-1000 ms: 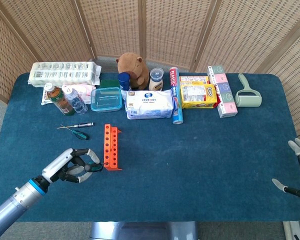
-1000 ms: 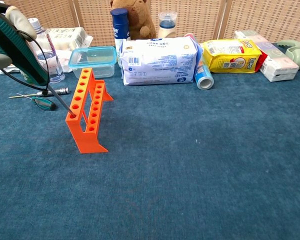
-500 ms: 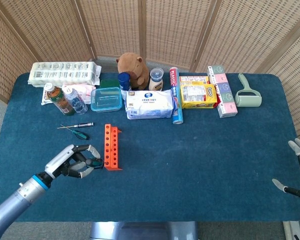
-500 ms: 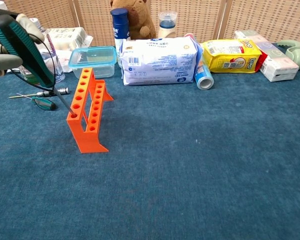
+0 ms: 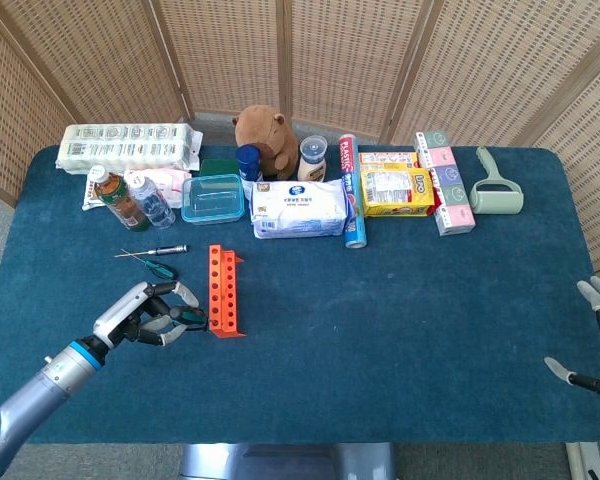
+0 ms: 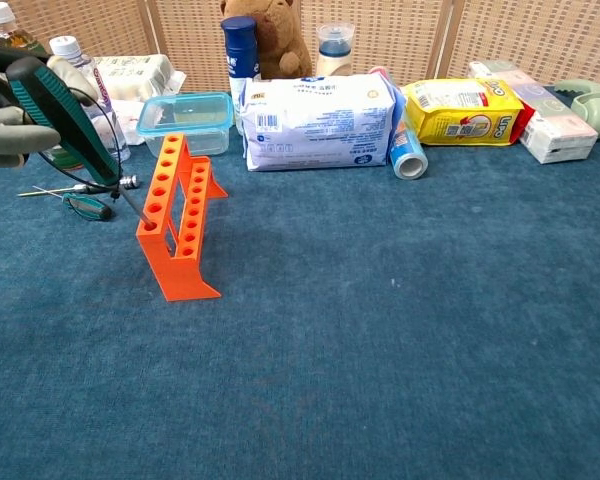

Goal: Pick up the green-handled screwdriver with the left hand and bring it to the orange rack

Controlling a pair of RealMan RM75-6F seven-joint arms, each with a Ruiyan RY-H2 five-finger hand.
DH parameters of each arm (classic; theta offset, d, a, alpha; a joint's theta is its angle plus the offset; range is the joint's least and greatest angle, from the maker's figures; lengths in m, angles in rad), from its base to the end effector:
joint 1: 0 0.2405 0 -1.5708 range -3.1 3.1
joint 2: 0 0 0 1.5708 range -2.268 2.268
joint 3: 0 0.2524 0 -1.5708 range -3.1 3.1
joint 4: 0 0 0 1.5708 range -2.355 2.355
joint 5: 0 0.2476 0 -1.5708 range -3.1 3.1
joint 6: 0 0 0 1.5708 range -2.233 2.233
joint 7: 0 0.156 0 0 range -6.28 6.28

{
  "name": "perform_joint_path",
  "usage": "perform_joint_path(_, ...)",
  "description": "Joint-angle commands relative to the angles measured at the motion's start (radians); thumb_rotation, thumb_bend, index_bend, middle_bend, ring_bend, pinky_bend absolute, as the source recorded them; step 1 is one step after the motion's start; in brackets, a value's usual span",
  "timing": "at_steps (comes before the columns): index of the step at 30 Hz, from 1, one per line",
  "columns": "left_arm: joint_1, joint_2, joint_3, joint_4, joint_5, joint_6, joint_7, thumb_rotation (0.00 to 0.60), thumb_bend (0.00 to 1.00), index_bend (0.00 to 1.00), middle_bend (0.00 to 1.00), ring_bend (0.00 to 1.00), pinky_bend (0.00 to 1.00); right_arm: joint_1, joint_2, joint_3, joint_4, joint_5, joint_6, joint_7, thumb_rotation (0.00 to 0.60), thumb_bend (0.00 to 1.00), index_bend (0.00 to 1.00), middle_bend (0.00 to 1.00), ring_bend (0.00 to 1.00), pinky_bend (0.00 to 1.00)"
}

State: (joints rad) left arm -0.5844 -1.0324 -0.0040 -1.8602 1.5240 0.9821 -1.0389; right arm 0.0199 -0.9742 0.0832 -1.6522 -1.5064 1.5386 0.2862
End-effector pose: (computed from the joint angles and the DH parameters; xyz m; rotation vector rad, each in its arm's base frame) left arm -0.1819 0.2772 0.0479 -1.4568 -2.1179 -1.3978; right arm -0.3307 -0.1827 0.1788 1.2452 -0.9984 1.0663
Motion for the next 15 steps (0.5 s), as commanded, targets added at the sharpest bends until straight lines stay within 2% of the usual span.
perform_joint_path(1,-0.001,-0.006,-0.002,0.005,-0.005,-0.005,0.004,0.600,0.44,0.49,1.00,0.99,0.98,0.000,0.000,0.000,0.000,0.000,0.000,0.001,0.600,0.02,0.07,0.04,0.00,0.00)
perform_joint_path(15,-0.011,-0.030,-0.015,0.014,-0.044,-0.045,0.032,0.600,0.44,0.49,1.00,0.99,0.98,0.000,0.004,0.000,0.000,0.002,-0.002,0.012,0.600,0.02,0.07,0.04,0.00,0.00)
